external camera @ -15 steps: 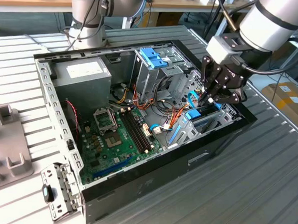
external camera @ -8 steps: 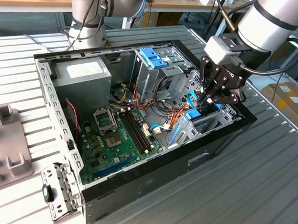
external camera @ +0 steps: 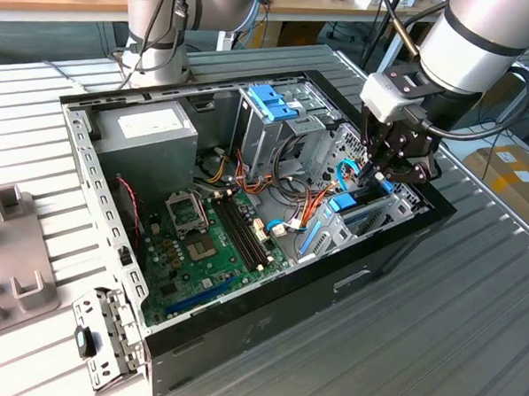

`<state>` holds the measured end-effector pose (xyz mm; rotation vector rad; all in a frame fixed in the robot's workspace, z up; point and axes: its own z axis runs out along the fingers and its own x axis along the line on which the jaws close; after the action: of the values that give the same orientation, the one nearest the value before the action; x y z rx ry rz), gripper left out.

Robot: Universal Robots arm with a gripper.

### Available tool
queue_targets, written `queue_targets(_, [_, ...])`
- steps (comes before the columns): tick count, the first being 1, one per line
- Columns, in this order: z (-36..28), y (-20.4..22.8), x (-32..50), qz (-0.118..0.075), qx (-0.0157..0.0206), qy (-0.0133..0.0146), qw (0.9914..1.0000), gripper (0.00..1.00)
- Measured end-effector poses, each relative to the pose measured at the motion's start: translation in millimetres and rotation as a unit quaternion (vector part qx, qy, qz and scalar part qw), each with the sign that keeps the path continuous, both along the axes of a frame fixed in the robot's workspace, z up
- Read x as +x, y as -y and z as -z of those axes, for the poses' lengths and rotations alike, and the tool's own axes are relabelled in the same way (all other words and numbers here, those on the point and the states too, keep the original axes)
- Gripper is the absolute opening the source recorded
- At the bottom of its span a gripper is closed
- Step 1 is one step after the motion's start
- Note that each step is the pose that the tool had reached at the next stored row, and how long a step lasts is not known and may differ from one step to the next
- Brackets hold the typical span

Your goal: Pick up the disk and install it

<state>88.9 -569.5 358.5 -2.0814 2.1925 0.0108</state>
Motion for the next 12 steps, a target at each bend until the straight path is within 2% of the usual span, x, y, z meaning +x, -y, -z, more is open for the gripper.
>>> queue_targets(4, [0.0,-0.1,-0.8,0.000,0.0001,0.0003,1.00000,0.16])
queue_targets(12, [0.4,0.3,-13.0,0.000,0.0000,0.0004,1.00000,0.16])
